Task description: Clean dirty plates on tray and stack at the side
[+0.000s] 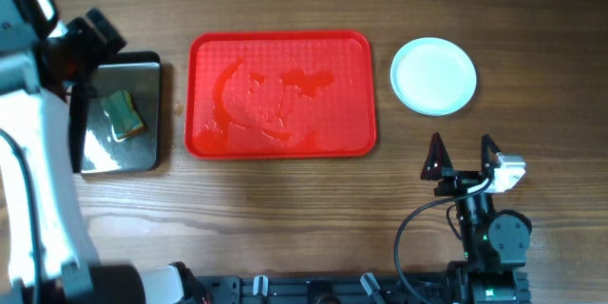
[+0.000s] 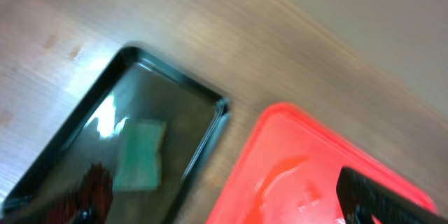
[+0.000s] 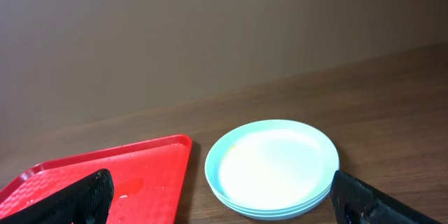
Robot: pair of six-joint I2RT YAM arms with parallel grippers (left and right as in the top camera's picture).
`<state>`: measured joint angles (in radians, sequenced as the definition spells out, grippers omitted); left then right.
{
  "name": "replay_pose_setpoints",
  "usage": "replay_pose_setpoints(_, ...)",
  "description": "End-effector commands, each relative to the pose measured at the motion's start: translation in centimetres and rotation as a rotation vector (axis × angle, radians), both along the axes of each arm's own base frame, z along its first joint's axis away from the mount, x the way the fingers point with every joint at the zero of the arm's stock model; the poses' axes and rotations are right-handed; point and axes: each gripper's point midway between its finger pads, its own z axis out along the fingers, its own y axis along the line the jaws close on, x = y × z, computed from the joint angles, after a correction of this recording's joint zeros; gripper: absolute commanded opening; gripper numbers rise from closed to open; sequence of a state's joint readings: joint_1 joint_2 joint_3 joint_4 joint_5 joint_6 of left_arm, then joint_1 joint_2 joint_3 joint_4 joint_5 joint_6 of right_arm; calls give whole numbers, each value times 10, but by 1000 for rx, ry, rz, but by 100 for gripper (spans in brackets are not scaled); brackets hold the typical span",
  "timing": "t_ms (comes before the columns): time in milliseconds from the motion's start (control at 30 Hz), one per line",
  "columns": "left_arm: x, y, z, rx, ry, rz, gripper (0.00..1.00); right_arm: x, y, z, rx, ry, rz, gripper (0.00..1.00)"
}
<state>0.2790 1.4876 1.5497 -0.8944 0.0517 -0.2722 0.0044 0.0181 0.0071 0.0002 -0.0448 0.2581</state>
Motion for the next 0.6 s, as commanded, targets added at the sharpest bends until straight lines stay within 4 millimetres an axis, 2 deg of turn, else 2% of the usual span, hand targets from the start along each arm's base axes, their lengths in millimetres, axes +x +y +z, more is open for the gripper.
replay_pose_setpoints(0,-18,-37,16,53,-183,-77,100,-1,4,3,-19,-14,20,100)
replay_pose_setpoints(100,-50,-63,-7,48,-350,-154,100,-1,4,3,-19,-14,20,100)
replay_pose_setpoints(167,-79,-73,-30,60,-459,-177,100,-1,4,3,-19,-15,20,100)
replay_pose_setpoints(300,-123,-87,-55,91,-647,-212,100,-1,4,2,-19,-14,20,100)
replay_pose_setpoints(400,-139,-91,-68,139,-711,-234,100,-1,4,3,-19,-15,20,99)
replay_pose_setpoints(533,-144,-92,-85,218,-735,-268,100,-1,4,2,-19,-14,20,100)
replay_pose_setpoints(567,-145,-87,-89,233,-739,-240,100,-1,4,2,-19,-14,20,100)
